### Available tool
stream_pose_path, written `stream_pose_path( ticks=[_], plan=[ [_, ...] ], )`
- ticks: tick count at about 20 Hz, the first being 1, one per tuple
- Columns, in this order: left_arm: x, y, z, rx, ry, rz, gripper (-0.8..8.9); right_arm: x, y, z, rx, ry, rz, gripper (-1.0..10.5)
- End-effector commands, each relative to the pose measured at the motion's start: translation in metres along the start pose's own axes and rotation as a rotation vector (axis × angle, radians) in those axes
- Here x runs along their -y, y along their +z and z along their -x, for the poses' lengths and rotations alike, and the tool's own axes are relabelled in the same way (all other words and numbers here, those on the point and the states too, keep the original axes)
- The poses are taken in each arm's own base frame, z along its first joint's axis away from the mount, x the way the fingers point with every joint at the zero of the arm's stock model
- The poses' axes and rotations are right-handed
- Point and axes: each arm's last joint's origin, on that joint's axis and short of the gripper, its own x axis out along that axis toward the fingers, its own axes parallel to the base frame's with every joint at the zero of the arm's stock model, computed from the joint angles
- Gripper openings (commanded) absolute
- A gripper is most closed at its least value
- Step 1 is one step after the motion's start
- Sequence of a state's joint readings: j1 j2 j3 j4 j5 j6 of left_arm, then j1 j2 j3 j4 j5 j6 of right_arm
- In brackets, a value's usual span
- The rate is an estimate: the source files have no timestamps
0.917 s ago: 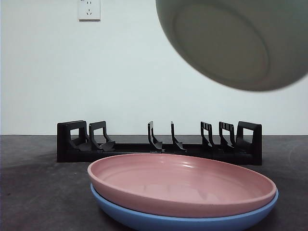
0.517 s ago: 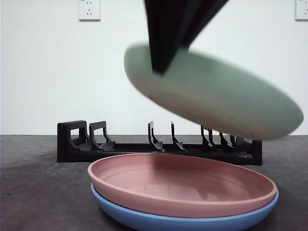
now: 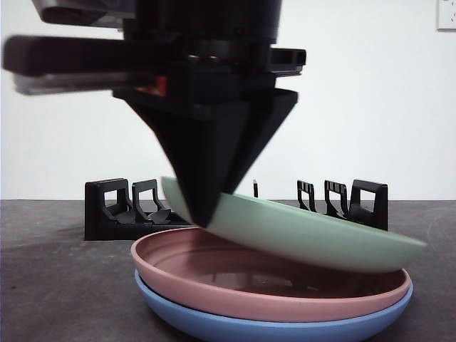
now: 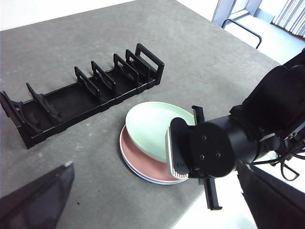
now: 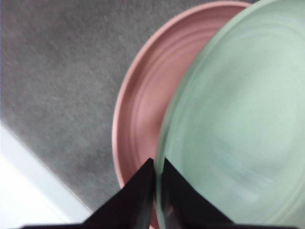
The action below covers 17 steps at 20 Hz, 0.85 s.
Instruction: Place the plate
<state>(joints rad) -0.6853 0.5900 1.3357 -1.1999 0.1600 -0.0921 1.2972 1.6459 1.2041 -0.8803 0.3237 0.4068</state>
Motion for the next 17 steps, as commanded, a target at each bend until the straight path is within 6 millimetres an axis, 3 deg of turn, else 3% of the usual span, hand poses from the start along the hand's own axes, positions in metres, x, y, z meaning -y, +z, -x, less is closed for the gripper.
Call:
stream_pose_path(
  ticks=[1,9,17],
  plan=[
    [0.0008,0.0032,0.002,0.018,-0.009,-0.02,5.62,-0.0083,0.0024,-0.0015,0.007,0.022,-0.023,0.1],
    [0.0008,0.0028,0.002,0.015,-0.009,-0.019,5.62,-0.009,0.0017,-0.0016,-0.011,0.05,-0.046,0.3],
    [0.0006,0.0002,0.002,-0.012,-0.007,-0.015,5.62,-0.0073,0.0027,0.0043,0.001,0.062,-0.084,4.0]
  ],
)
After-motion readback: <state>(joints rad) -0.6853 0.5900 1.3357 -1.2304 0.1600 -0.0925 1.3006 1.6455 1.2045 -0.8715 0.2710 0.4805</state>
